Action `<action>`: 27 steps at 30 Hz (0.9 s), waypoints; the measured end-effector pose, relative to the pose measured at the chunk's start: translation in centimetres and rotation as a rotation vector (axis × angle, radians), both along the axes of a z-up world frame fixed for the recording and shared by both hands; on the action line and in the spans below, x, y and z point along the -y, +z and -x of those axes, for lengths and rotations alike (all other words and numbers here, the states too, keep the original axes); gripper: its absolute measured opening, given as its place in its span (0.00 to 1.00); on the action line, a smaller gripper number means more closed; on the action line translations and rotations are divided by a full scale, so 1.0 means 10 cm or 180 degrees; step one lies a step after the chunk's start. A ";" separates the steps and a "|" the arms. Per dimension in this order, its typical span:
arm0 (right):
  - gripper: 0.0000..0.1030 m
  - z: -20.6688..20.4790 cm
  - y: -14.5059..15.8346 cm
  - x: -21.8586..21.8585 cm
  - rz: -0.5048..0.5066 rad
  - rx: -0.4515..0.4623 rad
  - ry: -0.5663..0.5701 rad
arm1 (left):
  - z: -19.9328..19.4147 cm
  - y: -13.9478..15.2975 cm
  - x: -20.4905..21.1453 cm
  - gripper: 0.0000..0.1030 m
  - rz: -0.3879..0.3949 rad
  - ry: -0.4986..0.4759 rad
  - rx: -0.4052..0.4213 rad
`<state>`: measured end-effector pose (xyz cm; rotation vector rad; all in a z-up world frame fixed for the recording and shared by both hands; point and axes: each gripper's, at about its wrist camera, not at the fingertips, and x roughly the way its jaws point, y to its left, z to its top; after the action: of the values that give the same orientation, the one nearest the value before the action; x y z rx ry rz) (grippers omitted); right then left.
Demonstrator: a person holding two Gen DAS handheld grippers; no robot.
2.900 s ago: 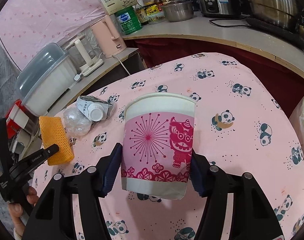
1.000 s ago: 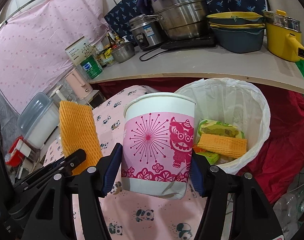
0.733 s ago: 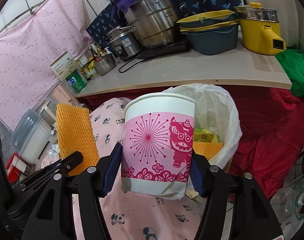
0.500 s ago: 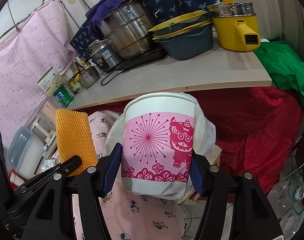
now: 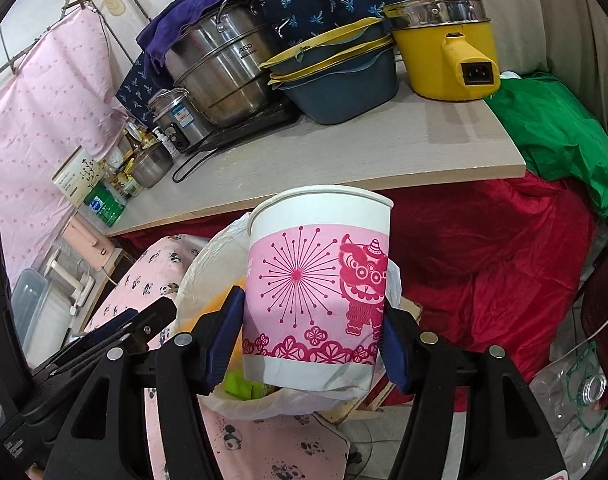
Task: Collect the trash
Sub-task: 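Open the left gripper to drop the foam net while the right releases the cup into the bin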
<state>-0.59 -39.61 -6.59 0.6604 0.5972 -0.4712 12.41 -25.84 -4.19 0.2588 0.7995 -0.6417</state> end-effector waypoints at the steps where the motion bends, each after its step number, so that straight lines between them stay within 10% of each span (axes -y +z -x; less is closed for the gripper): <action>1: 0.58 -0.03 0.00 0.00 -0.0001 -0.0005 0.0010 | -0.02 -0.01 0.00 0.51 -0.0021 0.0021 0.0011; 27: 0.61 -0.74 -0.01 -0.27 0.0110 -0.0131 0.0377 | -0.32 -0.04 -0.68 0.66 0.0005 0.0628 0.0027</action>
<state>6.83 -36.90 -6.73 0.5801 0.6618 -0.3842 15.61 -19.06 -4.61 0.1783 0.8051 -0.4553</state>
